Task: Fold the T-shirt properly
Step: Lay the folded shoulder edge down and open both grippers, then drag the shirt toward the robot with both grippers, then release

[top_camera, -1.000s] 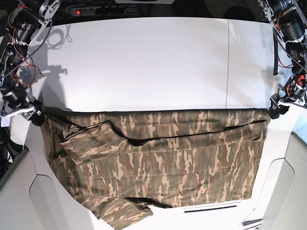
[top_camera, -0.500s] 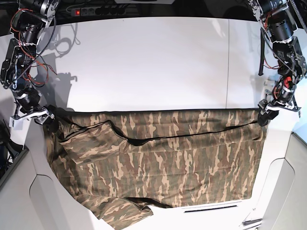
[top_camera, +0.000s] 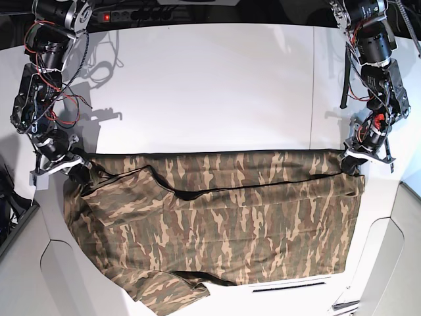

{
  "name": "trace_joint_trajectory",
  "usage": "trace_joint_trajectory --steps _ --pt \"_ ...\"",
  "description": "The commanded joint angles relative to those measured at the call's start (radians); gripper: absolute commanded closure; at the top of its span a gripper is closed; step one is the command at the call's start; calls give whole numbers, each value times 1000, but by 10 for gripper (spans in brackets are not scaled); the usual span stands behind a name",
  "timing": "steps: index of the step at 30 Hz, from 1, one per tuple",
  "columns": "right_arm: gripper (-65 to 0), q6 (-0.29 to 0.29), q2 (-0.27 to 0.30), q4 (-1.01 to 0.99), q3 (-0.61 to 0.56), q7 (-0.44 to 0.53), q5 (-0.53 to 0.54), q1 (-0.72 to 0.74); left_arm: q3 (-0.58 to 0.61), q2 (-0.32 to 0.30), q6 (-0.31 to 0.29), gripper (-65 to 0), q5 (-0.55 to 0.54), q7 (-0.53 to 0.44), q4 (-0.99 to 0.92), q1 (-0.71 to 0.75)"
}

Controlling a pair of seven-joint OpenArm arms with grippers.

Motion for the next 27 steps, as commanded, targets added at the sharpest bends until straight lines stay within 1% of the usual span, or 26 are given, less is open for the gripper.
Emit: trace_joint_trajectory --steps 1,3,6,11,16,18,20,23,27 --pt "0 21 11 17 1 6 24 23 0 -19 0 0 -10 18 9 -24" --pt "0 20 11 31 2 -18 39 22 0 -32 -8 0 -49 53 14 -37" --pt "0 20 11 77 13 -78 64 13 0 -53 -65 0 -109 96 47 -39" --pt "0 20 17 208 37 -177 125 -42 -1 -75 -68 0 -160 193 140 -13" --pt "0 20 39 354 38 -234 188 -147 -2 -80 -67 0 -177 212 294 97" --pt "0 20 44 405 38 -239 207 -193 -2 -80 -67 0 -208 226 349 148" --pt "0 20 45 451 39 -240 214 -240 -3 -80 -67 0 -212 225 399 200" --pt "0 20 48 509 38 -251 217 -310 -29 -76 -56 0 -217 230 467 279" --pt "0 20 71 562 42 -290 277 -393 -74 -75 -50 0 -230 233 565 391"
